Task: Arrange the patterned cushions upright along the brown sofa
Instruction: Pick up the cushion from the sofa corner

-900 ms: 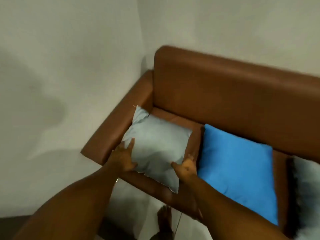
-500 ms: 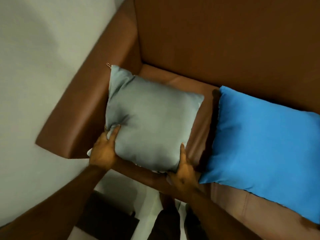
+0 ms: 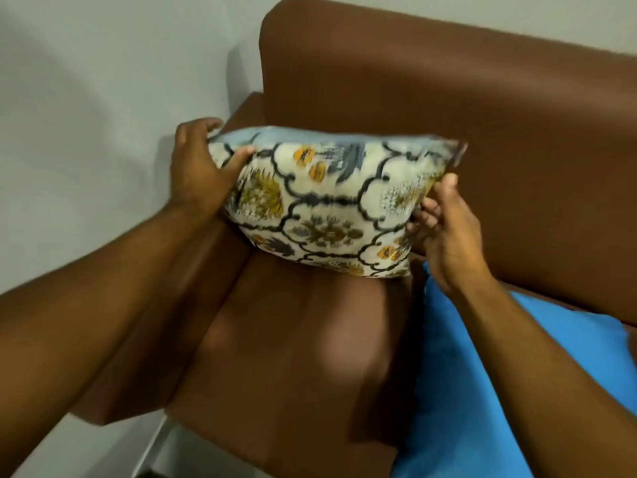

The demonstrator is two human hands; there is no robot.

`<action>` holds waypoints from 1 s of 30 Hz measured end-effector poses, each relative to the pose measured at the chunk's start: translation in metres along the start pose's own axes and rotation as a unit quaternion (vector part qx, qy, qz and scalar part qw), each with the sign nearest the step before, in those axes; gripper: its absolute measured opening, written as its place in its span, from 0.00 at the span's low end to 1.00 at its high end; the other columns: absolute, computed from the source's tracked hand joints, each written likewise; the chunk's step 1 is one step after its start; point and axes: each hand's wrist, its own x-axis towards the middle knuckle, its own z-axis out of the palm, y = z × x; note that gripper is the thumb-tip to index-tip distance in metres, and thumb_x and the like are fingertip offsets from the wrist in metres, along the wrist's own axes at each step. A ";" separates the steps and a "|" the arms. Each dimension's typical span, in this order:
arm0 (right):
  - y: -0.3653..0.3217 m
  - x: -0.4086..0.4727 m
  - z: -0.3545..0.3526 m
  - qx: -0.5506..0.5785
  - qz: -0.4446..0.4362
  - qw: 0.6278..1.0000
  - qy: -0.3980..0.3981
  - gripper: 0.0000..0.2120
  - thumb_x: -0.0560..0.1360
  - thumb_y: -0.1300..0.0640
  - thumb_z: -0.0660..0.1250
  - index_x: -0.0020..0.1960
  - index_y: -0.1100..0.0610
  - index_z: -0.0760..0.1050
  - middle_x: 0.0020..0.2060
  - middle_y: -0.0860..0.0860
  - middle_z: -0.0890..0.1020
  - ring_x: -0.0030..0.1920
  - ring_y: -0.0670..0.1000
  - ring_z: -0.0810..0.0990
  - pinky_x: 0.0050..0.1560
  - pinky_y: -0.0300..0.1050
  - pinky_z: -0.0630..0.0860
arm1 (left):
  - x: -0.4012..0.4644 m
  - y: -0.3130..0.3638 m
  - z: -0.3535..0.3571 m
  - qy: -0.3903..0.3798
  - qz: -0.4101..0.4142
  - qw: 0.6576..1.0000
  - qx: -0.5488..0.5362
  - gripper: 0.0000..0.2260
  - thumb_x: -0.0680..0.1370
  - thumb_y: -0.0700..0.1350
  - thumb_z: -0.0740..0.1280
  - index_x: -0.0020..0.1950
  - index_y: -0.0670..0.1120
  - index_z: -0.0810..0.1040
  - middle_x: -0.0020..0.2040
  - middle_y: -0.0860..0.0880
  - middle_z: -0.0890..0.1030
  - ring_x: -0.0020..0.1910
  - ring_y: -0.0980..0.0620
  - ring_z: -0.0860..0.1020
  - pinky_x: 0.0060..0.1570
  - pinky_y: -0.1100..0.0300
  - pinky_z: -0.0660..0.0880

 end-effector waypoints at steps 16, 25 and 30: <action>0.097 0.031 -0.039 -0.341 -0.054 0.938 0.044 0.29 0.74 0.42 0.74 0.71 0.48 0.71 0.60 0.42 0.81 0.63 0.46 0.78 0.64 0.43 0.72 | -0.005 -0.011 0.055 -0.152 0.010 0.977 -0.149 0.49 0.77 0.57 0.74 0.82 0.39 0.45 0.78 0.43 0.68 0.76 0.50 0.68 0.70 0.75 0.63; 0.110 0.027 -0.084 -0.445 -0.090 0.891 0.023 0.31 0.72 0.49 0.76 0.72 0.55 0.73 0.63 0.51 0.78 0.63 0.50 0.78 0.68 0.43 0.73 | -0.119 0.006 0.136 -0.010 -0.162 0.987 -0.009 0.38 0.84 0.60 0.57 0.83 0.38 0.48 0.81 0.33 0.56 0.80 0.34 0.59 0.77 0.40 0.60; 0.080 -0.077 -0.205 -0.599 -0.101 0.768 0.203 0.26 0.77 0.45 0.69 0.67 0.61 0.76 0.63 0.60 0.77 0.66 0.60 0.75 0.70 0.50 0.70 | -0.254 0.092 0.165 -0.165 -0.257 0.949 -0.082 0.42 0.79 0.65 0.55 0.84 0.43 0.46 0.83 0.36 0.48 0.82 0.35 0.54 0.79 0.45 0.55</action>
